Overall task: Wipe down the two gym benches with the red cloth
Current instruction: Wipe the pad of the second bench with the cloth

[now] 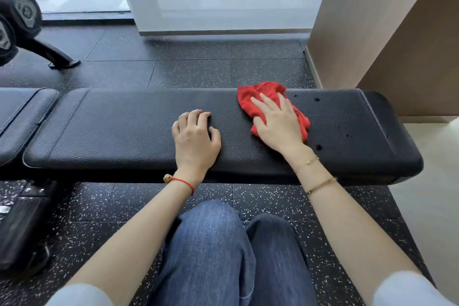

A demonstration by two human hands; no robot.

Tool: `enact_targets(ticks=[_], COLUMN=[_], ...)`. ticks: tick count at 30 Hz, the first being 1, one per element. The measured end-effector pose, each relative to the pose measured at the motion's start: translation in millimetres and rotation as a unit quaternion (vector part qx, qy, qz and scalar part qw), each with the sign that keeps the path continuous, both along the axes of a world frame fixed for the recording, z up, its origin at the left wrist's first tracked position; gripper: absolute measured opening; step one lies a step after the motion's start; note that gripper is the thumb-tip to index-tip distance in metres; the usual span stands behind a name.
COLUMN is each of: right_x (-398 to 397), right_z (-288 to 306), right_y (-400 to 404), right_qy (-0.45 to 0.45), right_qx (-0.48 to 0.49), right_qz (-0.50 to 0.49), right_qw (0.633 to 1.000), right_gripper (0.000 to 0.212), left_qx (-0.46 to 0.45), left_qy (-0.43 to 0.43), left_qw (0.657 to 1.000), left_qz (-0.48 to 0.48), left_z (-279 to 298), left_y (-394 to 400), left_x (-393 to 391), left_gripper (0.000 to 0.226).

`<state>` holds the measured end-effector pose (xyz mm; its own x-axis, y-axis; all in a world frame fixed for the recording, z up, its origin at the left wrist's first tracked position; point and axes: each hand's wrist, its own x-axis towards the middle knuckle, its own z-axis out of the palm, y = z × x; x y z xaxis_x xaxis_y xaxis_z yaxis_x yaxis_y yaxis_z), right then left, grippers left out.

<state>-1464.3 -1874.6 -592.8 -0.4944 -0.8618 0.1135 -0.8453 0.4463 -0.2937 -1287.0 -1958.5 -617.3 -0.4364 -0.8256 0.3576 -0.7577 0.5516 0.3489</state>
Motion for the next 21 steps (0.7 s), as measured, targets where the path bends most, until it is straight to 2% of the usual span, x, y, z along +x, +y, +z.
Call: enact_targets(ticks=[3,8,12,17,19,21], right_x=[25,39,8,-46,-38,-13], right_z=[-1,-6,-6,3,6,4], right_y=[-14,26,49,15,-7,-20], right_qy=[-0.001,0.003,-0.008,-0.017,-0.019,-0.015], right_qx=[-0.005,-0.022,-0.029,-0.004,0.008,0.007], right_qz=[0.056,0.122,0.090,-0.030,-0.021,0.029], right_qw=[0.998,0.992,0.995,0.999,1.000,0.999], right_gripper=[0.054,0.054,0.054,0.051,0.053,0.054], left_qx=[-0.005,-0.008,-0.011,-0.025,-0.025,-0.023], left_qy=[-0.001,-0.009,-0.005,-0.007,-0.009,-0.007], left_qw=[1.000,1.000,1.000,1.000,1.000,1.000], left_qz=[0.003,0.000,0.000,0.007,0.009,0.011], left_z=[1,0,-2,-2,-2,-3], left_y=[0,2,2,2,1,0], left_x=[0,1,2,-1,-1,-1], left_gripper=[0.037,0.041,0.043,0.042,0.041,0.042])
